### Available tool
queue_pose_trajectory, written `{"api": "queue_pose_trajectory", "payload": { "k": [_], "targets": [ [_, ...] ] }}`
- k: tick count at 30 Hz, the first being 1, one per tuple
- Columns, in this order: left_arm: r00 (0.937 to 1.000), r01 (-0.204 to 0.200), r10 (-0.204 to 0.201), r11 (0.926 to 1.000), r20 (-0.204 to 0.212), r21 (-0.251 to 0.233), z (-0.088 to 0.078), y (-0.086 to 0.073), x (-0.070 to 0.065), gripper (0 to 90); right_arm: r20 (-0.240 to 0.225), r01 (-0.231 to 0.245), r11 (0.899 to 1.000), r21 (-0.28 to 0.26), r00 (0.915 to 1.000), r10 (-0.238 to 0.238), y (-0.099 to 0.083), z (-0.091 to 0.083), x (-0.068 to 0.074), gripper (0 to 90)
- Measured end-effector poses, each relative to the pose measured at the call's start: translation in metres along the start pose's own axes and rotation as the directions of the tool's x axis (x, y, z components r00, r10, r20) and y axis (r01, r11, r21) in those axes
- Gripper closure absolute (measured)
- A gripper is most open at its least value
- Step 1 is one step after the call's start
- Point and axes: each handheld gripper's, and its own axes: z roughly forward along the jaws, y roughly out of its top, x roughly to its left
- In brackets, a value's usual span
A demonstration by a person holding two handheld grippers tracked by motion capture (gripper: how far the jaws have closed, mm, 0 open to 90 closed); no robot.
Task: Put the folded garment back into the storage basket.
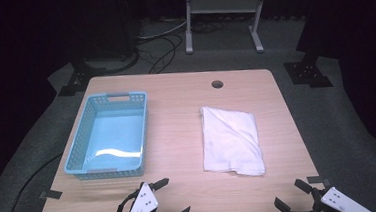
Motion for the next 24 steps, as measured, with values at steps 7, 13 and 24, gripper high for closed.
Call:
{"api": "queue_pose_trajectory", "payload": {
  "k": [7, 13, 24],
  "targets": [
    [1.0, -0.001, 0.001, 1.0, 0.002, 0.009, 0.0022, -0.0014, 0.005, 4.0, 0.015, -0.001, 1.0, 0.017, 0.9999, 0.001, -0.003, 0.0042, -0.0008, 0.5],
    [0.9998, -0.003, 0.003, 0.9999, 0.02, 0.016, 0.0043, -0.0035, 0.0052, 4.1, 0.01, -0.021, 1.0, 0.005, 0.9997, 0.021, -0.0054, 0.0011, -0.0006, 0.5],
    [0.9991, -0.016, 0.015, 0.9997, 0.04, 0.021, 0.0027, -0.0041, 0.0097, 4.1, -0.008, -0.06, 0.998, 0.002, 0.9982, 0.06, 0.001, 0.0095, -0.0017, 0.5]
  ]
}}
